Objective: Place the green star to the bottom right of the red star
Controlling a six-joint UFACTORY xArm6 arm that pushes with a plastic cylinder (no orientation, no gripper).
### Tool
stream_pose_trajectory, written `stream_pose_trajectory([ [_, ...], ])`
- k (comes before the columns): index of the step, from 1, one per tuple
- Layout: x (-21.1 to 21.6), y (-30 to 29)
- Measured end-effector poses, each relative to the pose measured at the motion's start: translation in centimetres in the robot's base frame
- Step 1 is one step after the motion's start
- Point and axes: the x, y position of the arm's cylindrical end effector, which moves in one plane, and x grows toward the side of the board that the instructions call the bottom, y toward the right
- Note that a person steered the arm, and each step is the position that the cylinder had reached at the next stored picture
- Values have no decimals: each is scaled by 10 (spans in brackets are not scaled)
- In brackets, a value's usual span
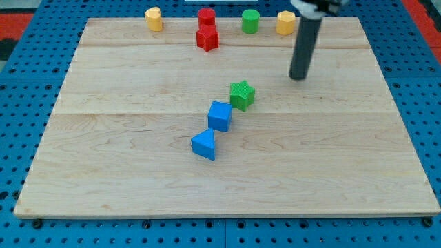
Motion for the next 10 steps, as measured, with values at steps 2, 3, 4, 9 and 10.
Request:
stream_pose_trajectory([
  [2, 35, -132],
  [3, 25, -170],
  [4, 10, -143],
  [9, -33, -141],
  [10, -17, -104],
])
